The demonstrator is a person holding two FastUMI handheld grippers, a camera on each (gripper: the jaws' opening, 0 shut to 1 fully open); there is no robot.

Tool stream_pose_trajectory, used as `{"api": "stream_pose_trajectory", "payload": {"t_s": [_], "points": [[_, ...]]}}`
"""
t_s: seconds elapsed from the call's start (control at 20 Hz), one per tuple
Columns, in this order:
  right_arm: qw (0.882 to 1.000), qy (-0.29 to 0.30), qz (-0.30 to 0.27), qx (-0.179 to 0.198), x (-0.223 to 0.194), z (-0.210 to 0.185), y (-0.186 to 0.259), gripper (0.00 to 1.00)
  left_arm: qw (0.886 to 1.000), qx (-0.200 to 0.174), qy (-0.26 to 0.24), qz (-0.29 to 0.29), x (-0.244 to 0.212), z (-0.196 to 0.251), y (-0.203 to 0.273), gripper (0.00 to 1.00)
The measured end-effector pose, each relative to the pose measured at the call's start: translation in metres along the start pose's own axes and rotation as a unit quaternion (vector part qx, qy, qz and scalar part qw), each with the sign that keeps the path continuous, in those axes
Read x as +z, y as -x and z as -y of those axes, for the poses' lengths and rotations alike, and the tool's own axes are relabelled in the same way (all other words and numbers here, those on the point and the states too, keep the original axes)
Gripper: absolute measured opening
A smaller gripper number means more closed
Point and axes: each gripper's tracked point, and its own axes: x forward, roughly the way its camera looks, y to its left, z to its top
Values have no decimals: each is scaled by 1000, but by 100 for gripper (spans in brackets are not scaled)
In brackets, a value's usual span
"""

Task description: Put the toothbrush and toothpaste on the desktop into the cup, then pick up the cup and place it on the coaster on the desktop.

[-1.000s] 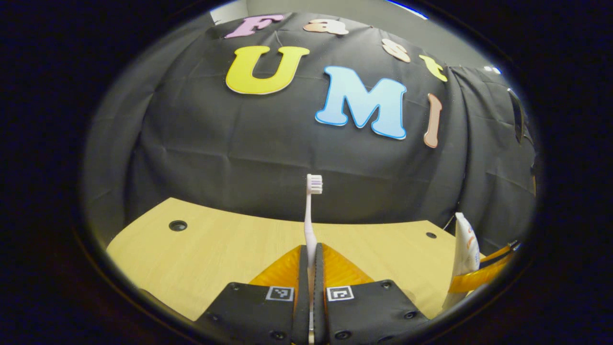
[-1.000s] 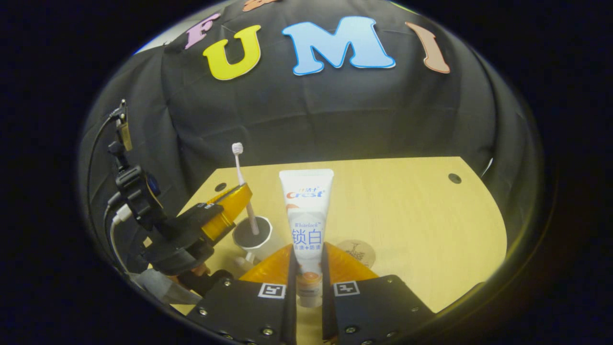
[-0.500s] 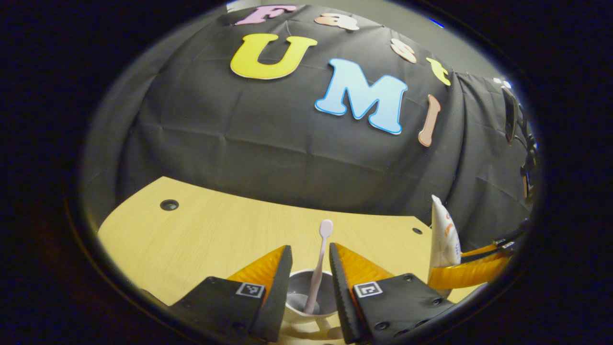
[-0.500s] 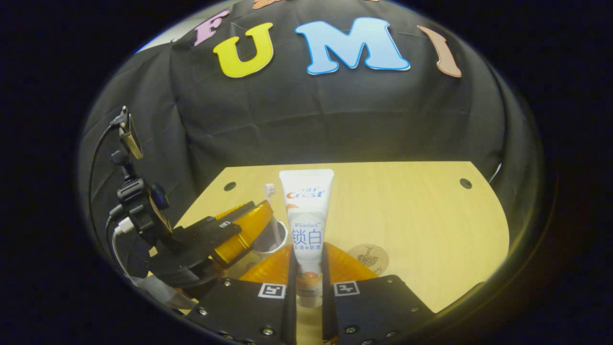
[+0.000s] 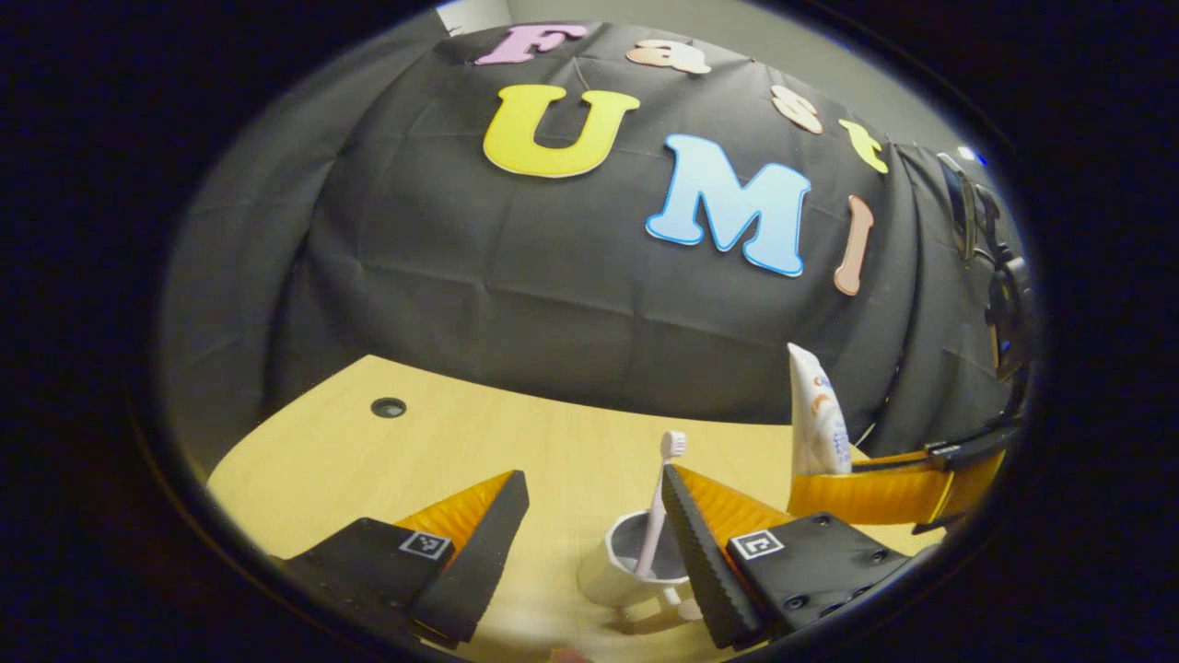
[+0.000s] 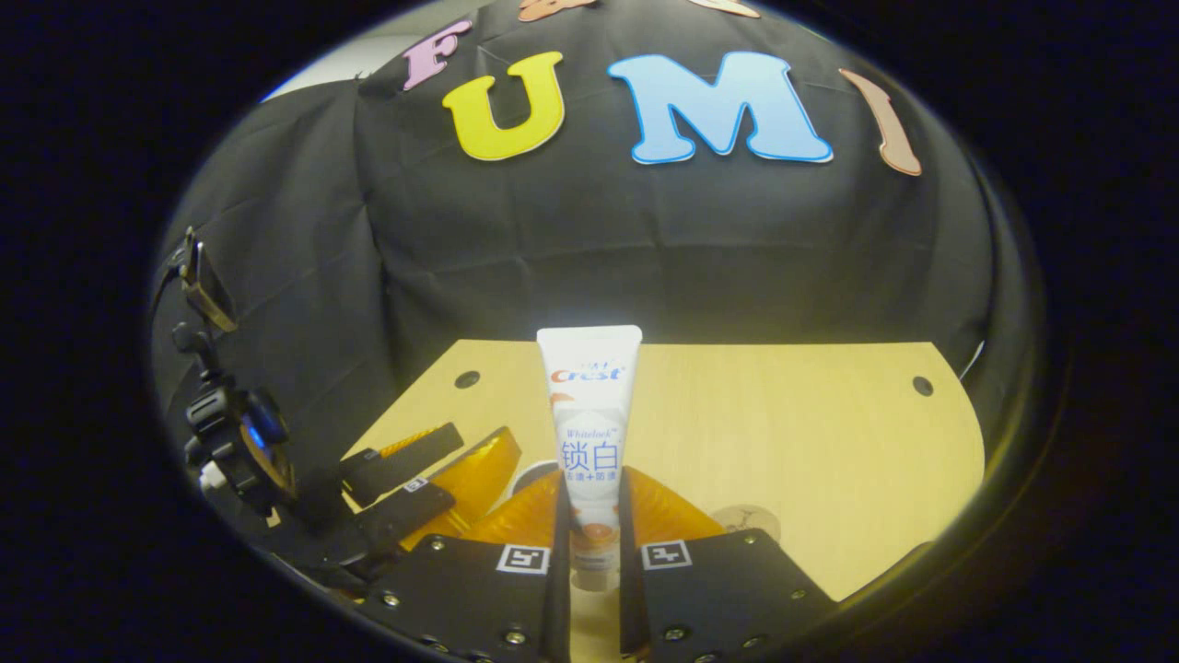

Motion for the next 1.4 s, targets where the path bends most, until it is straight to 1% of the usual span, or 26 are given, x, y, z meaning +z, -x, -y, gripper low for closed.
{"api": "stream_pose_trajectory", "payload": {"t_s": [0.05,0.1,0.15,0.4,0.5,0.55,0.6,0.8,1.0,1.05,1.1,1.15,1.2,1.25,1.4], "points": [[1000,3,3,3,3,-5,-4,21,1000,5,3,0,2,-6,5,96],[1000,8,7,8,5,-9,-9,17,1000,10,5,0,4,-11,11,93],[1000,11,14,13,10,-14,-14,21,1000,12,8,0,6,-16,17,96],[999,10,37,33,19,-35,-45,21,999,37,25,1,6,-41,42,96],[998,17,42,31,18,-38,-55,21,998,48,28,-2,6,-52,47,96],[998,23,41,30,16,-39,-60,17,998,53,28,-4,5,-56,50,96],[998,29,40,29,12,-39,-65,21,998,57,29,-5,1,-61,55,96],[998,52,31,19,0,-38,-79,24,997,65,38,-16,-9,-70,59,96],[997,71,10,13,-11,-37,-80,28,997,66,41,-20,-13,-73,61,96],[997,78,4,11,-16,-35,-78,36,997,65,42,-19,-15,-72,60,96],[996,85,-1,6,-18,-32,-76,29,997,65,42,-19,-15,-71,59,96],[996,89,0,5,-18,-31,-72,28,997,65,42,-19,-15,-71,58,96],[996,92,2,0,-16,-29,-70,33,997,64,41,-18,-15,-70,57,96],[995,97,2,2,-16,-30,-68,41,997,64,41,-18,-15,-69,57,96],[995,104,3,-5,-15,-27,-61,60,997,63,42,-19,-16,-65,56,96]]}}
